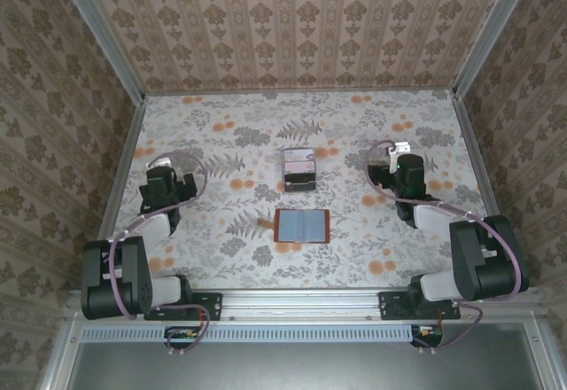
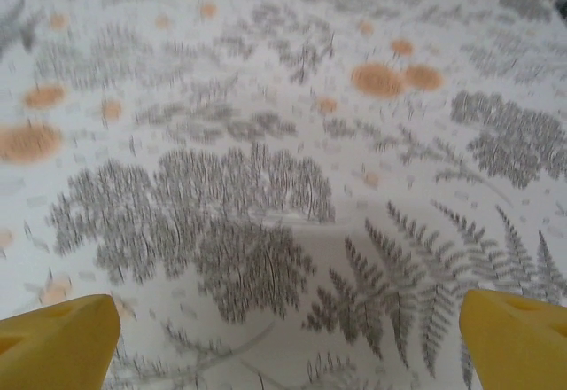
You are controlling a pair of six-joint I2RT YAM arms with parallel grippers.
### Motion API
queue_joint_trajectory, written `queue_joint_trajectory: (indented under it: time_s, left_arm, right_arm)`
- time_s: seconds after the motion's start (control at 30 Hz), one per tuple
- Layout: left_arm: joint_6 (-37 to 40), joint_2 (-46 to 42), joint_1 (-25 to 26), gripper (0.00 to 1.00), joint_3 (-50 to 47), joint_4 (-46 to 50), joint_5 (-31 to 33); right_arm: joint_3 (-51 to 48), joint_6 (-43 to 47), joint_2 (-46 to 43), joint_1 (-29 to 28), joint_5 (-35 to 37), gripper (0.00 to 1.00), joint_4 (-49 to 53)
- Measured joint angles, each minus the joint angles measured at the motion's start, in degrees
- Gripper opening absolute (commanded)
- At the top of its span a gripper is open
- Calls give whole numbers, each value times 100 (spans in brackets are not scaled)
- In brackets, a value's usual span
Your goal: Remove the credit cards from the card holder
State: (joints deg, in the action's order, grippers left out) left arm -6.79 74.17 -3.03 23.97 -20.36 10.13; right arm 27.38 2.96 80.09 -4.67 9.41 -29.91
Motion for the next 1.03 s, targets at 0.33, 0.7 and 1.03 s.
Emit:
queue_joint_trajectory:
  time_s: [0.33,0.7,1.03]
  left_arm:
    - [286,787,-61,100,-55,-1808,-890]
    - [876,1438,577,100,-109,-2741,-577]
    - [949,1438,601,100,-131,-2975,-323]
  right_arm:
    - [-319,-326,693,282,-247,100,-1373]
    - [-361,-343,708,282,-262,100,-1685]
    - [-361,-343,730,295,-385,100,-1727]
